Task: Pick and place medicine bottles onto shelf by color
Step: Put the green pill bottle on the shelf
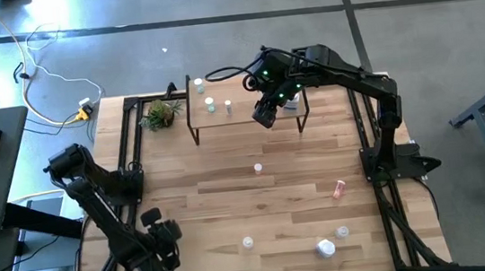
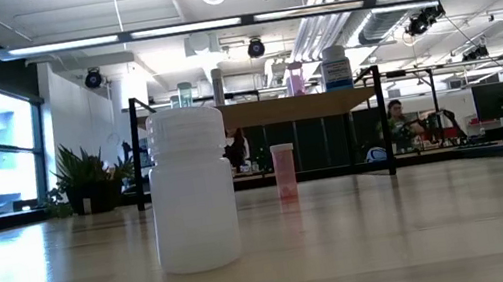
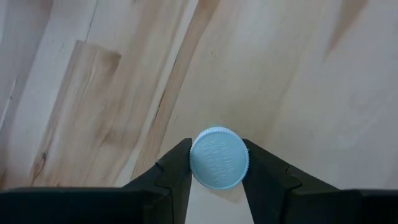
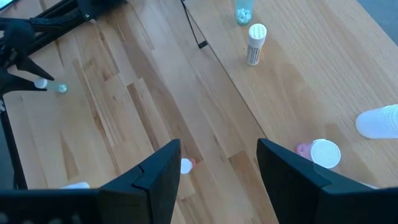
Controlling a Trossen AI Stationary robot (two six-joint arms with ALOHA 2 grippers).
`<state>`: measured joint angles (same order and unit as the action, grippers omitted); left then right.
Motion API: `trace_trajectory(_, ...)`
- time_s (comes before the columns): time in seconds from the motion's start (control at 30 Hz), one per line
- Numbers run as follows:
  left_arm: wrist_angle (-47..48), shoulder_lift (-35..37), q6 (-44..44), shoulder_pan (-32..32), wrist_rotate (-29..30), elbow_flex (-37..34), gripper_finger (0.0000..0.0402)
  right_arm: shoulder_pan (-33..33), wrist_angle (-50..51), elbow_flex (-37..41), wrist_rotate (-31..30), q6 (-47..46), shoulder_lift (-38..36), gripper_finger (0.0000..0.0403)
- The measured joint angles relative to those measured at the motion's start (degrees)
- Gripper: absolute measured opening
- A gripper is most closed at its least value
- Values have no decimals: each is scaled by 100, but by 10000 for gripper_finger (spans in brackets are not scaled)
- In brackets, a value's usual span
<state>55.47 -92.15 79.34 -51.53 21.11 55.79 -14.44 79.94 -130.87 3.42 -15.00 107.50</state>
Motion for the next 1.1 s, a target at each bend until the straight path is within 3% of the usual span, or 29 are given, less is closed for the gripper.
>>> trace_trajectory(0.23, 14, 628, -364, 353, 265, 0, 113, 0, 0, 0, 2, 2, 0, 202)
trace_trajectory(0.5, 16, 1457, -1511, 1189, 523, 0, 113, -2, 0, 0, -1, 97, 0, 202)
trace_trajectory(0.67, 12, 1973, -2379, 1899, 655, 0, 113, -17, -2, 0, -67, 158, 0, 202)
trace_trajectory(0.9, -5, 2512, -3628, 3095, 710, 0, 113, -17, 7, 0, -722, 254, 0, 202)
trace_trajectory(1.1, -172, 2810, -4740, 4138, 542, 0, 113, -17, -6, 0, -777, 376, 0, 202)
